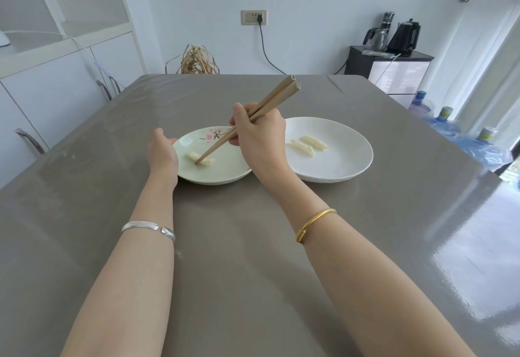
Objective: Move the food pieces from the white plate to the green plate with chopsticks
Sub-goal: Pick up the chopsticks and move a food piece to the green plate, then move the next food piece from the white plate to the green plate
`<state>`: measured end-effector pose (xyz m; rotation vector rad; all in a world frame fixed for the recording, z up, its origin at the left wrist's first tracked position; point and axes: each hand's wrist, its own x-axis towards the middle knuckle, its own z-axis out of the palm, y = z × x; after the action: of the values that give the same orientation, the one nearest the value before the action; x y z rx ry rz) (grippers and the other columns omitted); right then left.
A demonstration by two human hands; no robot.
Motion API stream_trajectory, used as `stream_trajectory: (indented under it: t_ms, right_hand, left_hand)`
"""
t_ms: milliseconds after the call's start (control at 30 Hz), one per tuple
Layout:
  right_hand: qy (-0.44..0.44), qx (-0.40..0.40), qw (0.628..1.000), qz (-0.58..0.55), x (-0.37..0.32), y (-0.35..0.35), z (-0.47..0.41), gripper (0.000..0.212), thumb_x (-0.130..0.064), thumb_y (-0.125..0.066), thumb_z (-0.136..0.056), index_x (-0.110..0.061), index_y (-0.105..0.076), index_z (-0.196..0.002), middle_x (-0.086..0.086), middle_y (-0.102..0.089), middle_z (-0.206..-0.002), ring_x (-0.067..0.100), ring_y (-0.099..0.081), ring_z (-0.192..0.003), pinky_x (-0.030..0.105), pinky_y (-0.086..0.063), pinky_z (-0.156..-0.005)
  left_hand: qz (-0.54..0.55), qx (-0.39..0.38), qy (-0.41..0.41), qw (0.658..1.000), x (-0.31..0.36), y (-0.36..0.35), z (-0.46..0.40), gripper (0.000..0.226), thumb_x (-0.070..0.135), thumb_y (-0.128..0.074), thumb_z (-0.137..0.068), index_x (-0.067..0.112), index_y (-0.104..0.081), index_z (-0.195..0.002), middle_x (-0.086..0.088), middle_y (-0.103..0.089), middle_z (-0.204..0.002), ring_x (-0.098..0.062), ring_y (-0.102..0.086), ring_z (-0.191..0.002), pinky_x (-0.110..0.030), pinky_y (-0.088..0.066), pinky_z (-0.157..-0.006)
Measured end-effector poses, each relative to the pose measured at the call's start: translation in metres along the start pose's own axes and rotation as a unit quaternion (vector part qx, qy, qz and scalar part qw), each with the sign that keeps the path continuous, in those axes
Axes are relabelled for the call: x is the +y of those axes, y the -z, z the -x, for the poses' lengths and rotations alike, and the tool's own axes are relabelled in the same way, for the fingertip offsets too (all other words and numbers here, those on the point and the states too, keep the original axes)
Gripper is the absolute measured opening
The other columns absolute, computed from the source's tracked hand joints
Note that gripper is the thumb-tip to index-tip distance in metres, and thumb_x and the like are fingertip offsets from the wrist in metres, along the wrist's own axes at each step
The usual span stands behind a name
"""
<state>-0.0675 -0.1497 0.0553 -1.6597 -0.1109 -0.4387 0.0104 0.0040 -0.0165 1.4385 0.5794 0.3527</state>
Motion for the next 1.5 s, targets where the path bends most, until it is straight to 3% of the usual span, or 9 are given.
stream_trajectory:
  t_ms: [133,267,333,467,800,1000,1200,1400,1500]
  right_hand:
    - [0.0,0.0,1.0,-0.008,-0.002,0.002,0.001,0.033,-0.012,-0.049,-0.091,0.01,-0.059,-0.069,0.002,-0.052,-0.054,0.024,-0.062,-0.058,0.055,-0.056,-0.072]
    - [0.001,0.016,1.0,-0.024,-0.007,0.012,-0.002,0.032,-0.013,-0.05,-0.09,0.0,-0.058,-0.062,0.001,-0.049,-0.051,0.016,-0.06,-0.05,0.055,-0.057,-0.066]
    - [0.007,0.032,0.999,-0.042,-0.012,0.02,-0.006,0.033,-0.012,-0.051,-0.089,-0.006,-0.056,-0.056,0.001,-0.049,-0.05,0.017,-0.057,-0.049,0.053,-0.058,-0.064]
    - [0.01,0.071,0.994,-0.076,-0.02,0.043,-0.015,0.035,-0.009,-0.051,-0.089,-0.01,-0.054,-0.054,0.003,-0.052,-0.055,0.019,-0.055,-0.052,0.041,-0.061,-0.061]
    - [0.007,0.179,0.983,-0.046,-0.009,0.109,-0.028,0.035,-0.01,-0.05,-0.089,-0.014,-0.054,-0.054,0.005,-0.054,-0.062,0.015,-0.058,-0.052,0.032,-0.06,-0.057]
    - [-0.018,0.216,0.976,0.001,0.005,0.126,-0.03,0.035,-0.011,-0.05,-0.088,-0.015,-0.054,-0.053,0.006,-0.053,-0.06,0.021,-0.057,-0.06,0.035,-0.06,-0.059]
    - [-0.031,0.223,0.974,0.03,0.014,0.136,-0.028,0.035,-0.011,-0.05,-0.086,-0.014,-0.054,-0.052,0.006,-0.052,-0.058,0.019,-0.056,-0.055,0.034,-0.06,-0.058]
    - [-0.04,0.221,0.974,0.025,0.015,0.137,-0.026,0.035,-0.009,-0.05,-0.086,-0.013,-0.054,-0.052,0.005,-0.051,-0.057,0.015,-0.054,-0.049,0.042,-0.061,-0.065]
    - [-0.038,0.22,0.974,0.026,0.015,0.138,-0.026,0.034,-0.011,-0.05,-0.086,-0.013,-0.054,-0.052,0.003,-0.053,-0.056,0.011,-0.054,-0.044,0.045,-0.061,-0.068]
  left_hand:
    - [-0.005,-0.001,0.001,1.0,0.0,0.0,-0.001,0.045,0.04,-0.027,-0.095,0.008,-0.058,-0.102,-0.011,-0.062,-0.106,-0.026,-0.055,-0.091,-0.029,-0.04,-0.067]
    - [-0.009,-0.004,0.009,1.0,0.0,0.001,-0.001,0.05,0.043,-0.026,-0.093,0.009,-0.06,-0.105,-0.011,-0.063,-0.111,-0.027,-0.057,-0.096,-0.032,-0.042,-0.08]
    - [-0.009,-0.006,0.013,1.0,0.0,0.002,-0.001,0.051,0.044,-0.026,-0.093,0.009,-0.06,-0.107,-0.011,-0.063,-0.111,-0.027,-0.057,-0.096,-0.032,-0.042,-0.079]
    - [-0.011,-0.002,0.013,1.0,-0.001,0.002,-0.002,0.048,0.042,-0.025,-0.094,0.009,-0.059,-0.103,-0.01,-0.062,-0.106,-0.027,-0.056,-0.093,-0.03,-0.041,-0.07]
    - [-0.013,-0.003,0.016,1.0,-0.002,0.0,-0.003,0.046,0.042,-0.026,-0.094,0.011,-0.058,-0.104,-0.009,-0.061,-0.107,-0.026,-0.054,-0.094,-0.03,-0.039,-0.079]
    - [-0.007,-0.003,0.013,1.0,-0.002,0.001,-0.002,0.046,0.041,-0.025,-0.094,0.01,-0.058,-0.105,-0.01,-0.061,-0.108,-0.026,-0.054,-0.093,-0.03,-0.04,-0.076]
    - [0.0,0.004,0.021,1.0,0.0,0.002,0.0,0.057,0.043,-0.026,-0.091,0.007,-0.06,-0.12,-0.013,-0.064,-0.124,-0.027,-0.056,-0.096,-0.032,-0.04,-0.081]
    - [-0.003,0.001,0.02,1.0,0.0,0.0,0.001,0.055,0.041,-0.025,-0.094,0.008,-0.06,-0.12,-0.009,-0.062,-0.111,-0.026,-0.055,-0.094,-0.03,-0.041,-0.075]
    - [-0.008,0.001,0.021,1.0,0.0,0.0,0.001,0.048,0.041,-0.025,-0.094,0.01,-0.059,-0.107,-0.008,-0.061,-0.106,-0.026,-0.055,-0.092,-0.028,-0.04,-0.064]
